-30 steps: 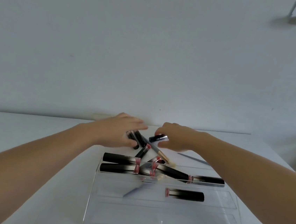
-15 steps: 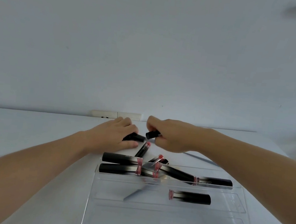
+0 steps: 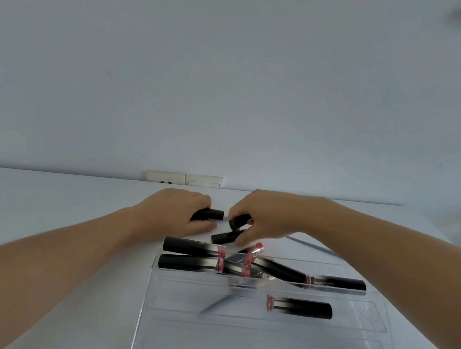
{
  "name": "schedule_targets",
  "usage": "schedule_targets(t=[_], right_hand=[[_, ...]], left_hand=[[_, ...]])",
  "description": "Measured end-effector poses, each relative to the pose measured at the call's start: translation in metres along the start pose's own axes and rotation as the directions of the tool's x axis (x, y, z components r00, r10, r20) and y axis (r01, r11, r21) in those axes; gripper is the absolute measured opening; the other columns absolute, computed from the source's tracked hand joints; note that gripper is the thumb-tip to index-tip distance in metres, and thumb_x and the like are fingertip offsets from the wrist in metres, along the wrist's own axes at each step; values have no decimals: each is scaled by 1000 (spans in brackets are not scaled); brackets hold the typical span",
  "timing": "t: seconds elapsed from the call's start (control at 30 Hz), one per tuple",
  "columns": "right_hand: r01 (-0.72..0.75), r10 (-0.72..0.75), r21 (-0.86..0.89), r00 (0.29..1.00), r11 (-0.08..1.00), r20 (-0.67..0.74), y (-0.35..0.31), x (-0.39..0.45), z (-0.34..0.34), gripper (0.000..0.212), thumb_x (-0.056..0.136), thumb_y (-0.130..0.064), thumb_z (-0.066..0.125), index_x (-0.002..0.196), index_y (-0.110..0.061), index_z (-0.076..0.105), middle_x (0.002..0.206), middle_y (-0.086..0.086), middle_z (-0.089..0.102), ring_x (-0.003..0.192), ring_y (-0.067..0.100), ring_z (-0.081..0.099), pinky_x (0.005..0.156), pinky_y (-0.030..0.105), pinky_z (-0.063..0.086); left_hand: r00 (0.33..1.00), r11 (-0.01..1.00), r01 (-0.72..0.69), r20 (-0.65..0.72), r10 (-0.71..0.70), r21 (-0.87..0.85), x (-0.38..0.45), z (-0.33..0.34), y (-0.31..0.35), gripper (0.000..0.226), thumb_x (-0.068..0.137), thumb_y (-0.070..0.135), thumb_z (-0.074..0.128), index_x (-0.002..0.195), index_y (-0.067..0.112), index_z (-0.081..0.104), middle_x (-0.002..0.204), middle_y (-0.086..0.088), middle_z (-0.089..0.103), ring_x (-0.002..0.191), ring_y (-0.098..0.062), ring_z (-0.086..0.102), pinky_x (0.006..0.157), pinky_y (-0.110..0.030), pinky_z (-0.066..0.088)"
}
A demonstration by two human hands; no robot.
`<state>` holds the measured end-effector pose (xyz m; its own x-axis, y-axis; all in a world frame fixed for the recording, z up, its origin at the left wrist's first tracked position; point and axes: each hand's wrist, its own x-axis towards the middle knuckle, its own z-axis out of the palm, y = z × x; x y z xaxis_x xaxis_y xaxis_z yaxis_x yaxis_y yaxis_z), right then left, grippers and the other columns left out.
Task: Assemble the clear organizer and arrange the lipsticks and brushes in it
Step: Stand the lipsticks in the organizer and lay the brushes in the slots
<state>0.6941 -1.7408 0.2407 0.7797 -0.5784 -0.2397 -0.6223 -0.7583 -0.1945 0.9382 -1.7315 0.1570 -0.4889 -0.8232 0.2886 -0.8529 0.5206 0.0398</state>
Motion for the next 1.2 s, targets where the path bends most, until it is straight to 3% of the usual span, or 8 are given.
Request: schedule_targets(t=[0.1,0.2,0.37,0.47,0.6,0.77,0.93,1.2], right_hand=[[-82,83,34,996,996,-42,11,-14,-10,20,91,-44,66,93,-26,59,89,-8,62,83,15,58,72,35,49],[-123,140,137,983,983,-120,21,-36,-20,13,94,-40,63,95,-32,53,88,-10,65,76,10,57,65,30,43],[-107,173,245,949,964,-265,13,-89,-23,13,98,-39,57,109,-46,55,87,-19,68,71,4,59,62,20,44],[-66,173,282,912,957,-372,-4,-122,-8,10,97,-43,58,105,-47,56,92,-21,64,79,5,59,66,16,45],[-52,139,182,850,982,-508,-28,-152,24,12,98,-40,53,110,-43,52,94,-23,58,91,2,53,75,17,42],[-143,106,-8,769,990,-630,-51,-173,69,21,96,-35,48,115,-30,58,97,-17,57,90,11,48,81,27,41],[-215,77,-126,741,969,-667,-56,-178,96,20,98,-34,51,113,-24,59,112,-9,55,100,19,50,89,34,43],[-204,58,-140,736,969,-674,-52,-180,101,33,97,-41,51,124,-24,57,124,-8,56,113,18,51,98,32,41]], left_hand=[[987,983,140,-57,-147,-118,-6,-1,-2,49,84,80,34,77,32,42,65,13,51,60,-6,50,53,-22,31],[955,921,237,-102,-280,-308,-17,-12,-4,43,88,75,44,75,34,44,72,15,57,59,-7,52,53,-30,33],[849,770,184,-295,-437,-610,-40,-67,20,42,87,66,55,75,26,48,56,14,47,48,-5,40,46,-16,30],[831,838,97,-420,-365,-536,-63,-101,58,32,89,59,55,75,31,47,61,14,49,52,-6,42,47,-15,30],[884,963,-50,-461,-81,-265,-89,-109,120,32,92,58,54,84,28,57,73,15,50,65,-3,47,57,-21,40],[885,985,-88,-442,146,150,-102,-73,158,48,95,54,52,77,11,67,76,-1,62,66,-24,59,58,-31,48],[881,959,-50,-440,174,279,-104,-60,161,51,95,56,49,75,13,65,76,-1,59,66,-24,56,59,-35,50],[900,976,-21,-421,113,216,-106,-59,160,54,94,61,48,92,13,72,86,0,60,76,-24,60,69,-36,52]])
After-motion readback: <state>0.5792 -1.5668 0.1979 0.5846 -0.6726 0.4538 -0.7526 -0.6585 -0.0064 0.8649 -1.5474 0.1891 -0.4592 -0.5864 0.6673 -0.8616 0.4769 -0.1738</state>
